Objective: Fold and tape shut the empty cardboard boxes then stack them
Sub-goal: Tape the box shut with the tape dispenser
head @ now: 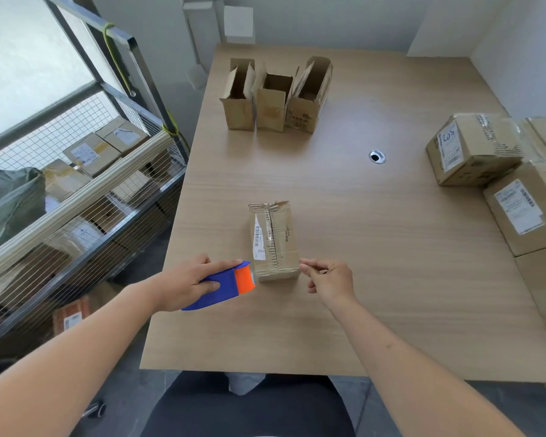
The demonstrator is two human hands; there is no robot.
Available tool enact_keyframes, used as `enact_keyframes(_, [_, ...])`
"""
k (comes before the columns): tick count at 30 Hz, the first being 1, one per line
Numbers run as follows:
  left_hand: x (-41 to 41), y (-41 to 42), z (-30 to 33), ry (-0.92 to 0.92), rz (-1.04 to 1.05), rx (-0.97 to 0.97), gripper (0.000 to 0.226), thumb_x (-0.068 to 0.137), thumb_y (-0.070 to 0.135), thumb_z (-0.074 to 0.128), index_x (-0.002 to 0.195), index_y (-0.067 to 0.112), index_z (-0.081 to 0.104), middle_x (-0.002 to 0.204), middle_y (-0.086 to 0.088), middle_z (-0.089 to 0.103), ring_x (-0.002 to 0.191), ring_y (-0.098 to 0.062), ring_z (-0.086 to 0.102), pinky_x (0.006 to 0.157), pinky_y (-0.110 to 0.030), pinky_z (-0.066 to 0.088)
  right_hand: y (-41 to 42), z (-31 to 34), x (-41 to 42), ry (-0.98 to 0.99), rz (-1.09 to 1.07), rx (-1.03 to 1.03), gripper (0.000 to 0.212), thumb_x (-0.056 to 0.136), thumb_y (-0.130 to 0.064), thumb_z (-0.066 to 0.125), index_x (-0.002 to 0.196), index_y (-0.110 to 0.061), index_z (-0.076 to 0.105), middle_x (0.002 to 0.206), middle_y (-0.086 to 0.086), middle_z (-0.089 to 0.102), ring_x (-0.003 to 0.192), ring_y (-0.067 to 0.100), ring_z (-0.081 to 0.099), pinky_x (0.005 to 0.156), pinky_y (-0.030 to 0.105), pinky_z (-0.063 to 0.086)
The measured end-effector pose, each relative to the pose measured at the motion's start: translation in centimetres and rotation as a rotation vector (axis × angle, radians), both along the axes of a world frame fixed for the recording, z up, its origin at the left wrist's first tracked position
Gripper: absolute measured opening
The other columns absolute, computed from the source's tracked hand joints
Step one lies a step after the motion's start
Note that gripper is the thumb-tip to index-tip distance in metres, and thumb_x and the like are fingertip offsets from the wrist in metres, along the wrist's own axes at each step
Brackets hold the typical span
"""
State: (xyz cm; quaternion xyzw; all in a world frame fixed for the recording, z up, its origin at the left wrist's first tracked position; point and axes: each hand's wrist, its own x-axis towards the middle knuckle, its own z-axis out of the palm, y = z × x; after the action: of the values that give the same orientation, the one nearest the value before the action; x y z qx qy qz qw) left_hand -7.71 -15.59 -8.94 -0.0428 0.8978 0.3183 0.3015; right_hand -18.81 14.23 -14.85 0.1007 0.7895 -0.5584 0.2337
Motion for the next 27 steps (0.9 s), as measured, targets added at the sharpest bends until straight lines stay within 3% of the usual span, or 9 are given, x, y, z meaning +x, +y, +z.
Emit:
enact_keyframes(4, [-1.0, 0.2, -1.0, -0.025, 0.014, -0.033, 0.058, 0.109, 0.03, 0.042, 0.145, 0.071, 0.022, 0.112, 0.007, 0.044, 0.093, -0.012, 0.053, 0.077, -0.024, 0.041, -0.3, -1.0, -0.5, -0.022, -0.027, -0.019, 0.011, 0.084, -0.01, 0.083, 0.089, -0.02, 0.082, 0.057, -0.009, 0.067, 0.052, 0.022, 0.049, 0.059, 0.035, 0.058])
enact_keyframes(8, [-2.1, 0.7, -1.3, -0.036, -0.002, -0.076, 0.059, 0.108, 0.028, 0.042, 0.139, 0.075, 0.021, 0.111, 0.005, 0.045, 0.092, -0.013, 0.053, 0.079, -0.028, 0.04, -0.1, -1.9, -0.7, -0.081, -0.054, -0.063, 0.02, 0.08, -0.013, 0.087, 0.1, -0.012, 0.081, 0.065, 0.0, 0.066, 0.057, 0.02, 0.051, 0.055, 0.03, 0.054])
enact_keyframes(11, [-2.7, 0.8, -1.4, -0.049, -0.004, -0.096, 0.059, 0.107, 0.027, 0.042, 0.14, 0.073, 0.025, 0.111, 0.005, 0.045, 0.092, -0.011, 0.052, 0.081, -0.029, 0.039, 0.4, -2.6, -1.1, -0.111, 0.01, -0.072, 0.037, 0.08, -0.022, 0.088, 0.115, -0.019, 0.077, 0.092, 0.004, 0.07, 0.067, 0.016, 0.056, 0.05, 0.026, 0.054])
enact_keyframes(14, [-2.9, 0.8, -1.4, -0.07, 0.003, -0.087, 0.06, 0.107, 0.026, 0.042, 0.145, 0.069, 0.027, 0.112, 0.005, 0.045, 0.093, -0.011, 0.051, 0.085, -0.031, 0.04, 1.0, -3.4, -1.8, 0.001, 0.103, 0.091, 0.044, 0.074, -0.04, 0.091, 0.114, -0.033, 0.074, 0.118, 0.001, 0.057, 0.088, 0.013, 0.061, 0.052, 0.028, 0.056])
enact_keyframes(16, [-2.9, 0.9, -1.3, -0.074, 0.006, -0.087, 0.06, 0.107, 0.026, 0.042, 0.146, 0.069, 0.026, 0.111, 0.006, 0.045, 0.092, -0.011, 0.051, 0.085, -0.031, 0.039, 1.2, -3.5, -2.1, 0.254, 0.183, 0.178, 0.036, 0.072, -0.038, 0.092, 0.098, -0.034, 0.067, 0.106, -0.005, 0.054, 0.083, 0.009, 0.058, 0.063, 0.028, 0.054])
enact_keyframes(19, [-2.9, 1.2, -1.3, -0.069, 0.011, -0.087, 0.06, 0.107, 0.026, 0.043, 0.145, 0.07, 0.026, 0.111, 0.006, 0.044, 0.093, -0.011, 0.051, 0.086, -0.032, 0.039, 0.1, -2.8, -2.0, 0.572, 0.493, 0.171, 0.03, 0.075, -0.024, 0.084, 0.088, -0.029, 0.057, 0.088, -0.012, 0.051, 0.071, 0.007, 0.051, 0.063, 0.026, 0.044])
enact_keyframes(22, [-3.0, 1.7, -1.3, -0.064, 0.016, -0.083, 0.06, 0.107, 0.025, 0.044, 0.146, 0.069, 0.026, 0.11, 0.005, 0.044, 0.092, -0.012, 0.051, 0.085, -0.031, 0.039, -1.8, -2.6, -2.0, 0.623, 0.77, 0.302, 0.032, 0.075, -0.026, 0.084, 0.09, -0.029, 0.056, 0.09, -0.011, 0.051, 0.084, 0.01, 0.05, 0.064, 0.033, 0.047])
enact_keyframes(27, [-2.3, 1.9, -1.8, -0.055, 0.083, -0.04, 0.06, 0.107, 0.024, 0.044, 0.145, 0.069, 0.027, 0.11, 0.003, 0.044, 0.093, -0.014, 0.052, 0.082, -0.029, 0.039, -2.7, -3.1, -2.8, 0.701, 0.886, 0.494, 0.025, 0.078, -0.013, 0.076, 0.089, -0.019, 0.054, 0.094, -0.003, 0.052, 0.095, 0.025, 0.053, 0.066, 0.041, 0.051])
